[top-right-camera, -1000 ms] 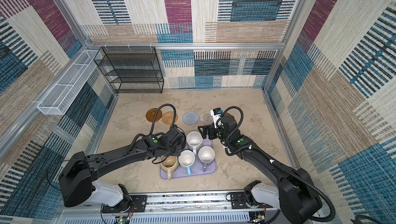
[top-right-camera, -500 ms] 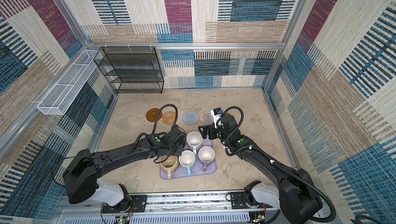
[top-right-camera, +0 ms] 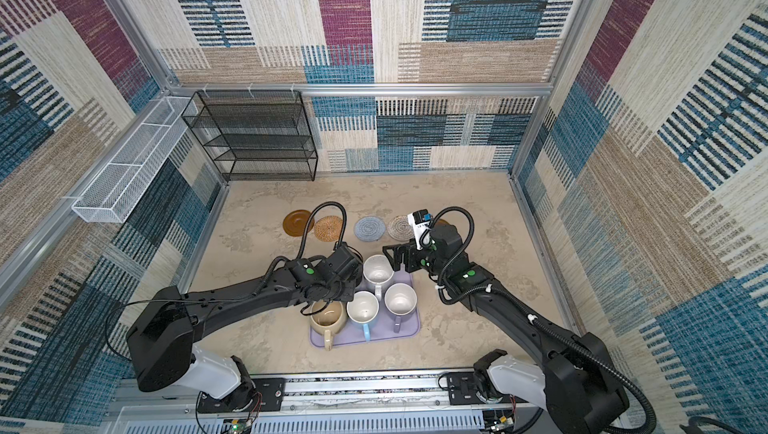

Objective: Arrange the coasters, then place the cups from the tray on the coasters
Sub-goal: 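Lower the open left gripper down onto the black mug on the tray, then close the left gripper on the black mug and lift it off the tray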

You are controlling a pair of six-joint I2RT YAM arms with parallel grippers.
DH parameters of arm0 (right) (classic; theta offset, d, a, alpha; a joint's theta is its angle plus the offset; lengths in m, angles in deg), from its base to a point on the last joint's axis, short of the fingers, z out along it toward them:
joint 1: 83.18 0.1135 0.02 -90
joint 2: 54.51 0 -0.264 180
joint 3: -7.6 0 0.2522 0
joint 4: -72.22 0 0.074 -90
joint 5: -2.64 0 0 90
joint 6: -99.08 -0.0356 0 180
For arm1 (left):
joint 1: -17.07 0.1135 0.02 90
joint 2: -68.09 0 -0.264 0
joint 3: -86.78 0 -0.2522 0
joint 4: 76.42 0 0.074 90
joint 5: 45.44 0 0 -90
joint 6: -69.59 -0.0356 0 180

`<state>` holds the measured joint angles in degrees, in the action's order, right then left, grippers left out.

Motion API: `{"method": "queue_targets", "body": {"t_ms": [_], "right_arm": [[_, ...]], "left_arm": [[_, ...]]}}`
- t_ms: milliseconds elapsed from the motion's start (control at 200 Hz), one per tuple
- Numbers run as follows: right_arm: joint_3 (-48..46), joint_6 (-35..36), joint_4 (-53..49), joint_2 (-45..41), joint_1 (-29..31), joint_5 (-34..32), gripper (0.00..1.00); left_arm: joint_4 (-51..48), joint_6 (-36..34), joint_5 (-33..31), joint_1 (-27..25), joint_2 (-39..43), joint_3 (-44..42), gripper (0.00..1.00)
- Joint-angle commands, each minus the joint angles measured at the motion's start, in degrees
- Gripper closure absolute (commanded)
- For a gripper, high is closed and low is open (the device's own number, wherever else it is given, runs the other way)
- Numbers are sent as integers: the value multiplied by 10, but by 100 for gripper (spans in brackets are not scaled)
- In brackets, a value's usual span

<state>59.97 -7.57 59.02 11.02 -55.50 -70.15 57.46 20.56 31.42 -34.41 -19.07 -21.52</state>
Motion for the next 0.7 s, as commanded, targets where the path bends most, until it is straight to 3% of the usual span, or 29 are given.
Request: {"method": "queue_targets", "body": {"t_ms": [0,115,235,696], "right_arm": [[-3,3,24,-5,0,33,0],[-4,4,23,-7,1,28,0],[-4,4,24,-8,1,31,0],[-22,11,74,-26,8,114,0]], "left_arm": [[23,13,-17,1,9,1,87],[22,14,-22,1,16,-4,89],[23,17,-32,1,28,-9,100],[1,-13,-74,5,77,-2,100]]}}
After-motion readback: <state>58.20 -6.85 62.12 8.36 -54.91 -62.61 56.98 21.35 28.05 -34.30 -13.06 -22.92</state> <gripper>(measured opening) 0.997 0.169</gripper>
